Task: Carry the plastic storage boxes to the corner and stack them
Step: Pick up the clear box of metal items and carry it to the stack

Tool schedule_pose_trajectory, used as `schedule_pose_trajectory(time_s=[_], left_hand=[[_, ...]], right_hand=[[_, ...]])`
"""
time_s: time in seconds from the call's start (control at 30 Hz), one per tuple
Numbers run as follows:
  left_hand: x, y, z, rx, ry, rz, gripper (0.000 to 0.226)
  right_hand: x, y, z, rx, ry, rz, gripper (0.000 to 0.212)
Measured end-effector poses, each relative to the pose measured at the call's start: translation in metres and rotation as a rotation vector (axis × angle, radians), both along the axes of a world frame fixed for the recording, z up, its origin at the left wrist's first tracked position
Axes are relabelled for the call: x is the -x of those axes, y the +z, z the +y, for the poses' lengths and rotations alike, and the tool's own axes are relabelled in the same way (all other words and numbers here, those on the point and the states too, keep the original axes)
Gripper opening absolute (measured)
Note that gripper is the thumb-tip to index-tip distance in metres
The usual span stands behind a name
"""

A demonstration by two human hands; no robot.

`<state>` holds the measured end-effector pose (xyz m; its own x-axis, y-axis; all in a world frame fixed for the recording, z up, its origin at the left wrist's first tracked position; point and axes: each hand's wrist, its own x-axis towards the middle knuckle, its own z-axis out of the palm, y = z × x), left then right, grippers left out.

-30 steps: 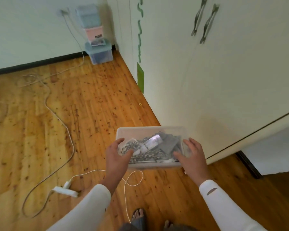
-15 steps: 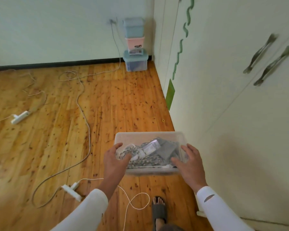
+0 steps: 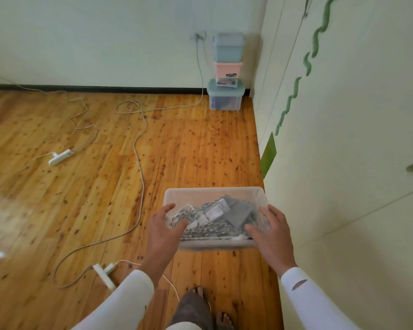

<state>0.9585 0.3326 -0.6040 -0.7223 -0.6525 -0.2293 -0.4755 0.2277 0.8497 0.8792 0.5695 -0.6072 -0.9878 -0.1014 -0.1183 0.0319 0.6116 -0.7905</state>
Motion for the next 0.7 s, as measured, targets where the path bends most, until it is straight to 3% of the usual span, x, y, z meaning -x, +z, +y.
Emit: schedule_pose_trajectory(time_s=[0.27,0.7], left_hand=[[0.064,-0.002,-0.034,-0.023,0.025,0.001,0.052],[0.209,0.016,-0.163,-0.066,-0.041,0.045,0.050]], right_hand=[[0.074,-0.003,-0.038,-0.030,0.025,0.016,0.054],[0.210,0.011,-0.156,-0.046,0.021,0.109,0.053]])
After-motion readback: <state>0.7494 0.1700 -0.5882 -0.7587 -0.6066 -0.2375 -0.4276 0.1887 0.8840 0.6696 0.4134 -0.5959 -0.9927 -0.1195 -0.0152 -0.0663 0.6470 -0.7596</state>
